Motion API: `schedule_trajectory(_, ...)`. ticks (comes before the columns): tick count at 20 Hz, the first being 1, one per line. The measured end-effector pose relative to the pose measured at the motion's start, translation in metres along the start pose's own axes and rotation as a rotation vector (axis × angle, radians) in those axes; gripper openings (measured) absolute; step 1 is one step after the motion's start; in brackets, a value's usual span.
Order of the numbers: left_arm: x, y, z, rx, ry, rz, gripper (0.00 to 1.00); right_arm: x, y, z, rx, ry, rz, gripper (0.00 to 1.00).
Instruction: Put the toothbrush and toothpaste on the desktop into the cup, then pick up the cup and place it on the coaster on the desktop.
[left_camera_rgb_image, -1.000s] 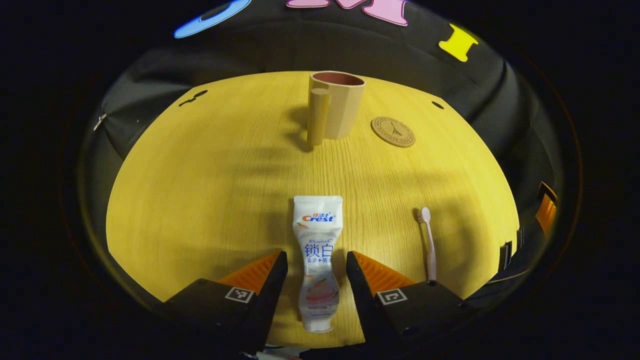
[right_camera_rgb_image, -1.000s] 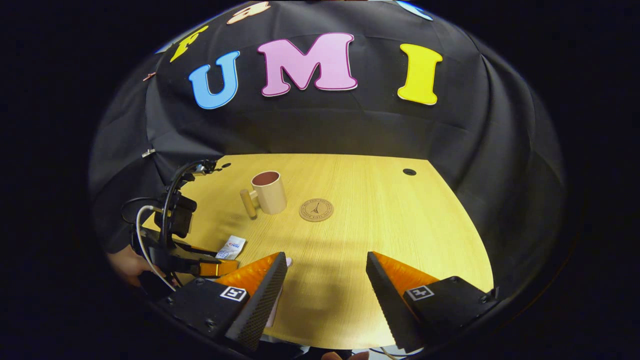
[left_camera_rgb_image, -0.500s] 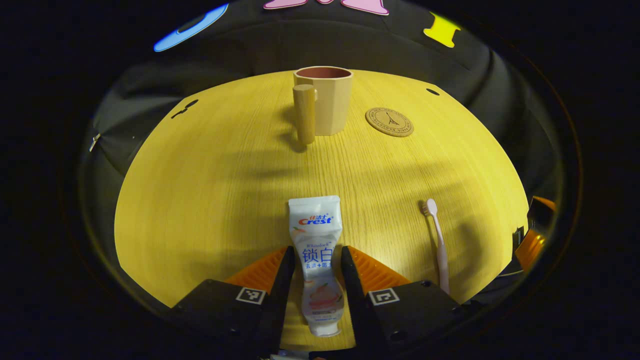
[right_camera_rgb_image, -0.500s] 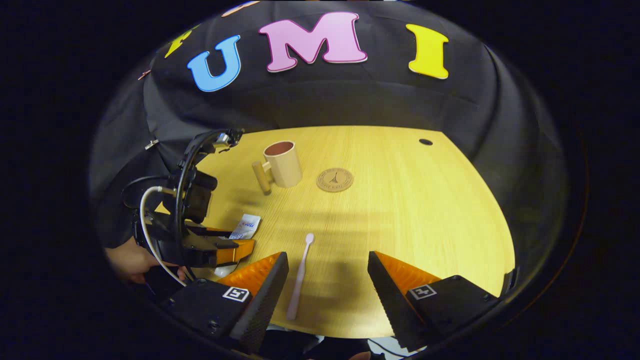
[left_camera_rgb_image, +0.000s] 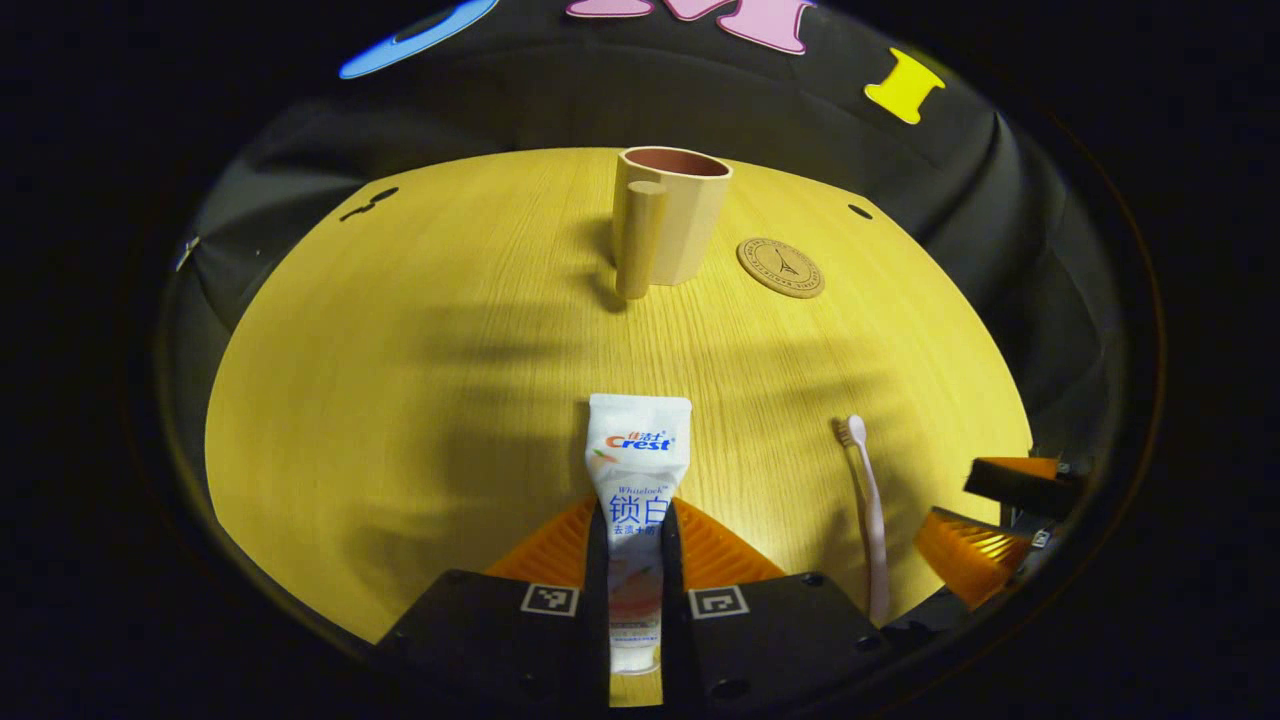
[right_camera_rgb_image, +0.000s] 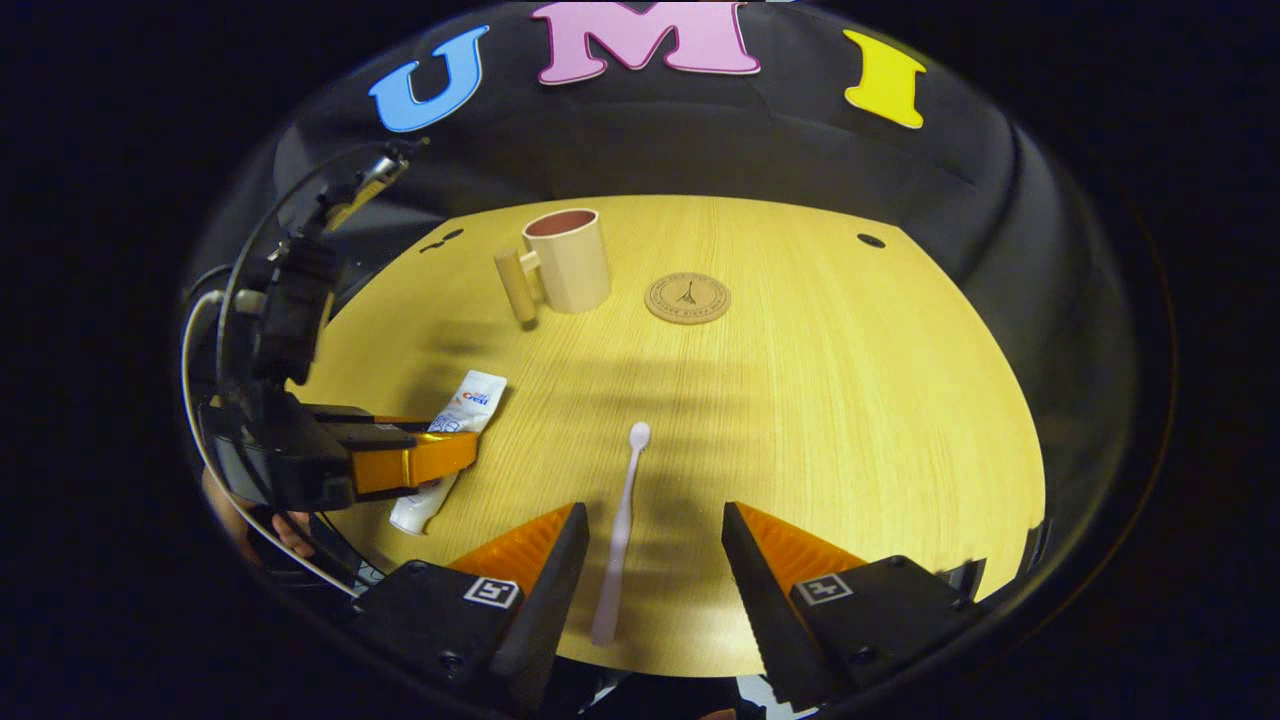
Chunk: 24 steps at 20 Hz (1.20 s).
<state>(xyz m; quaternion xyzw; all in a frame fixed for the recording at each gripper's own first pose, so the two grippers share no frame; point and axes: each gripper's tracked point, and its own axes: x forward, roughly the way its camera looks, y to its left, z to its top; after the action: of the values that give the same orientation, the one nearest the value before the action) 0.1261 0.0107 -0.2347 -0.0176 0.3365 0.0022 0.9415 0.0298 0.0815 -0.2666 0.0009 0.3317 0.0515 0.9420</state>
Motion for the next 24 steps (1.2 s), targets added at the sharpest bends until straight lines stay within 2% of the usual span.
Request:
schedule_trajectory(1, -0.002, 0.002, -0.002, -0.008, 0.011, -0.011, 0.25, 0.005, 0.002, -0.002, 0.001, 0.012, -0.004, 0.83)
schedule_trajectory(2, -0.009, 0.004, -0.007, -0.019, 0.017, -0.018, 0.23, 0.009, 0.003, -0.005, -0.006, 0.030, -0.011, 0.70)
schedule_trajectory(3, -0.017, 0.007, -0.009, -0.030, 0.011, -0.028, 0.23, 0.014, 0.005, -0.009, -0.014, 0.048, -0.016, 0.82)
schedule_trajectory(5, -0.033, 0.013, -0.011, -0.044, -0.010, -0.048, 0.23, 0.023, 0.007, -0.014, -0.025, 0.080, -0.023, 0.82)
schedule_trajectory(9, -0.058, 0.030, -0.024, -0.044, -0.033, -0.053, 0.23, 0.037, 0.014, -0.023, -0.043, 0.155, -0.037, 0.70)
schedule_trajectory(10, -0.064, 0.034, -0.026, -0.043, -0.036, -0.052, 0.23, 0.039, 0.015, -0.017, -0.050, 0.139, -0.038, 0.67)
schedule_trajectory(13, -0.076, 0.043, -0.036, -0.046, -0.037, -0.047, 0.23, 0.045, 0.018, -0.014, -0.044, 0.183, -0.041, 0.65)
schedule_trajectory(15, -0.078, 0.044, -0.042, -0.057, -0.039, -0.047, 0.22, 0.046, 0.017, -0.013, -0.034, 0.212, -0.050, 0.58)
schedule_trajectory(16, -0.079, 0.044, -0.046, -0.065, -0.040, -0.049, 0.23, 0.044, 0.018, -0.014, -0.038, 0.230, -0.051, 0.49)
schedule_trajectory(17, -0.081, 0.044, -0.047, -0.071, -0.041, -0.050, 0.23, 0.047, 0.019, -0.013, -0.042, 0.240, -0.048, 0.49)
schedule_trajectory(18, -0.080, 0.044, -0.047, -0.076, -0.043, -0.048, 0.22, 0.048, 0.018, -0.014, -0.031, 0.245, -0.063, 0.27)
schedule_trajectory(20, -0.081, 0.044, -0.048, -0.091, -0.049, -0.045, 0.23, 0.049, 0.019, -0.013, -0.004, 0.253, -0.082, 0.19)
schedule_trajectory(21, -0.082, 0.044, -0.049, -0.099, -0.054, -0.043, 0.23, 0.045, 0.018, -0.013, -0.002, 0.252, -0.085, 0.08)
schedule_trajectory(24, -0.086, 0.044, -0.051, -0.120, -0.068, -0.041, 0.22, 0.044, 0.015, -0.014, -0.008, 0.228, -0.086, 0.06)
